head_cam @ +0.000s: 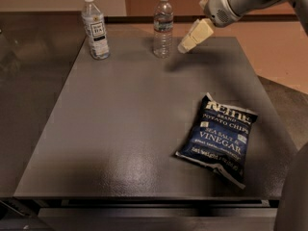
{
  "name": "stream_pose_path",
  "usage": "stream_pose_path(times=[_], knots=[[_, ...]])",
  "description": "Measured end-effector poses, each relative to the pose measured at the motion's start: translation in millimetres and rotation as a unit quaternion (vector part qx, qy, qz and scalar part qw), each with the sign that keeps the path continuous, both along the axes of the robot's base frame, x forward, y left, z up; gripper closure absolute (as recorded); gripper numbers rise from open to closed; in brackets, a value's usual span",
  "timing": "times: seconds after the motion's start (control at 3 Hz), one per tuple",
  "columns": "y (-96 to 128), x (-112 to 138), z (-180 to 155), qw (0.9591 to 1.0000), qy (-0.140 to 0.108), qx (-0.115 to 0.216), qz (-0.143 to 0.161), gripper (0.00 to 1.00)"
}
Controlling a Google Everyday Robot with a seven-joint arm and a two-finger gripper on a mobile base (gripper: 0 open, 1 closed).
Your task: Move water bottle near blue chip bag
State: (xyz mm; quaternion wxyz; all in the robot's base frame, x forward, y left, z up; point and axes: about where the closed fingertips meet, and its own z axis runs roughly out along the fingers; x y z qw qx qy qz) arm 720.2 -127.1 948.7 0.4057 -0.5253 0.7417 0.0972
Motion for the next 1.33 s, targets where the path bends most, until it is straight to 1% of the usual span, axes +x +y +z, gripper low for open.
stream_pose_path(times=[0.33,1.0,1.33], knots=[[21.7,23.3,-7.3,0.9997,0.004,0.021,0.008,0.0],[65.2,52.4,-22.4,0.9987,0.023,0.036,0.03,0.0],[77.5,62.7,-26.9,0.9982,0.032,0.039,0.032,0.15]])
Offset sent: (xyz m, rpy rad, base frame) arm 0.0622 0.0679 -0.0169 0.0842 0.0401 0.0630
